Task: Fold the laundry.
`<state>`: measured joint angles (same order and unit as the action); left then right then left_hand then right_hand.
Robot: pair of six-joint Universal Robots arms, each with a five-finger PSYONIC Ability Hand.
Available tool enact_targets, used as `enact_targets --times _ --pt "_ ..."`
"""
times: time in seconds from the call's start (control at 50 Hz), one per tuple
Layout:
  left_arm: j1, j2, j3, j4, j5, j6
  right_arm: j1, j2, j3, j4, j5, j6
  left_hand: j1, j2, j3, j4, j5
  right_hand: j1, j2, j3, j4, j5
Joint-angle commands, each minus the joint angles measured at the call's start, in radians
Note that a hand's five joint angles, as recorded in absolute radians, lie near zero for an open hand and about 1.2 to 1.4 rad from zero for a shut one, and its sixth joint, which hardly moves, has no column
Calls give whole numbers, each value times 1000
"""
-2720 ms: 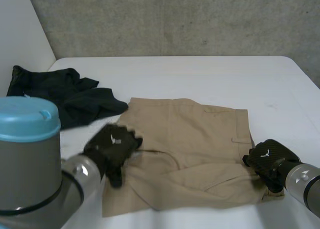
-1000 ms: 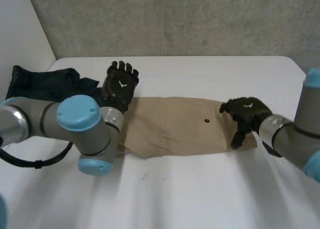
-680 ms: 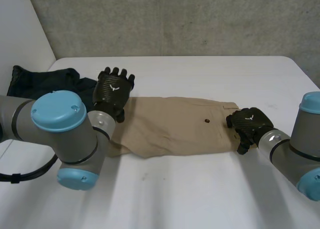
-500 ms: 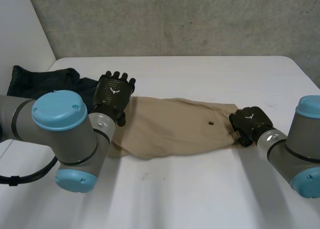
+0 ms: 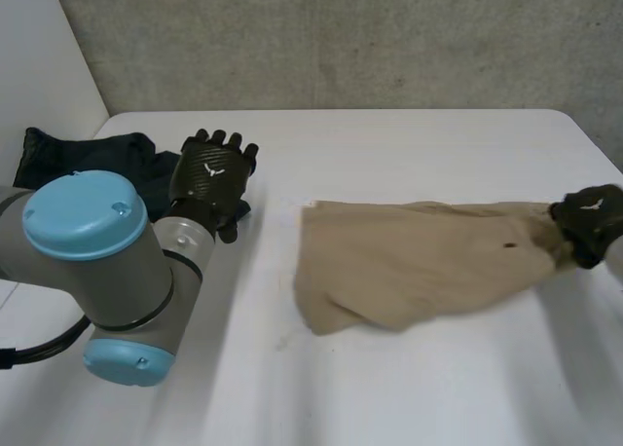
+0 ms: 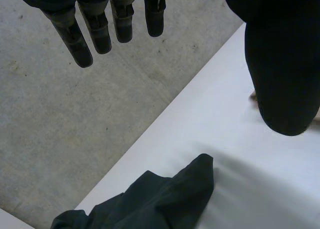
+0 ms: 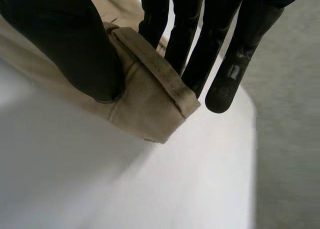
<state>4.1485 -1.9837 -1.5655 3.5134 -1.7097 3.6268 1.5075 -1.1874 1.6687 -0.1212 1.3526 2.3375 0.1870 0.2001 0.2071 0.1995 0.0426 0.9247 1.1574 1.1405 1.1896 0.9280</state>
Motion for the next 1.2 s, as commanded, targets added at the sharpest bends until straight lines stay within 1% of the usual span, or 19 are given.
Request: enact_targets --times 0.02,0.12,0.2,0.22,0.32,0.36,0.38,0.42,0.44,0.5,0.52,0.58,0.6,0.7,0.74,0.86,1.02,1.12,1.2 --pt "-19 25 -8 -2 -1 -19 147 -64 -47 -17 2 -118 -13 -26 -33 -25 -43 472 239 256 207 294" --pt "-31 48 4 -1 -5 -42 353 -74 -69 -119 -13 -129 -13 -26 -33 -25 -43 472 239 256 207 294" --pt "-34 71 15 2 -16 -76 516 -55 -64 -202 -65 -148 -13 -26 -33 -25 -43 472 239 256 207 294" --pt "-34 80 19 2 -24 -86 583 -34 -60 -216 -104 -162 -13 -26 -33 -25 -43 472 239 256 207 294" --pt "-34 86 36 -1 -37 -94 698 77 -58 -215 -230 -191 -13 -26 -33 -25 -43 472 239 256 207 294" --pt "-34 86 41 -1 -37 -94 703 86 -53 -209 -253 -181 -13 -26 -33 -25 -43 472 239 256 207 294" --pt "-33 86 44 -1 -37 -94 703 83 -46 -198 -262 -167 -13 -26 -33 -25 -43 118 -115 -98 -147 -60" --pt "-34 86 53 -1 -37 -94 703 81 -43 -183 -257 -135 -13 -26 -33 -25 -43 -362 -595 -578 -627 -540" --pt "-34 85 58 -1 -37 -94 703 77 -46 -173 -251 -77 -13 -26 -33 -25 -43 -750 -983 -966 -1015 -928" --pt "-36 75 84 -1 -34 -94 674 39 -59 -163 -234 49 -13 -26 -33 -25 -43 -750 -983 -966 -1015 -928" --pt "-36 72 91 -1 -33 -94 625 -10 -66 -153 -219 154 -13 -26 -33 -25 -43 -750 -983 -966 -1015 -928" --pt "-51 53 131 -2 -30 -96 542 -75 -70 -140 -205 333 -13 -26 -33 -25 -43 -750 -983 -966 -1015 -928" --pt "-63 30 151 -4 -28 -97 495 -101 -75 -137 -191 441 -12 -25 -32 -24 -42 -750 -983 -966 -1015 -928" --pt "-114 -29 214 -14 8 -106 428 -110 -132 -48 -193 640 -9 -22 -29 -21 -39 -750 -983 -966 -1015 -928" --pt "-129 -52 234 -33 30 -117 422 -101 -155 0 -191 654 -9 -22 -29 -21 -39 -750 -983 -966 -1015 -928" --pt "-171 -177 324 -161 65 -212 421 47 -288 167 -179 599 6 -7 -14 -7 -24 -750 -983 -966 -1015 -928" --pt "-162 -311 372 -286 65 -263 431 241 -429 305 -155 549 12 -1 -8 -1 -18 -750 -983 -966 -1015 -928" --pt "-142 -362 371 -335 67 -261 435 299 -455 316 -83 501 12 -1 -8 -1 -18 -750 -983 -966 -1015 -928" --pt "-125 -388 371 -373 68 -258 436 315 -449 316 -4 398 12 -1 -8 -1 -18 -750 -983 -966 -1015 -928"
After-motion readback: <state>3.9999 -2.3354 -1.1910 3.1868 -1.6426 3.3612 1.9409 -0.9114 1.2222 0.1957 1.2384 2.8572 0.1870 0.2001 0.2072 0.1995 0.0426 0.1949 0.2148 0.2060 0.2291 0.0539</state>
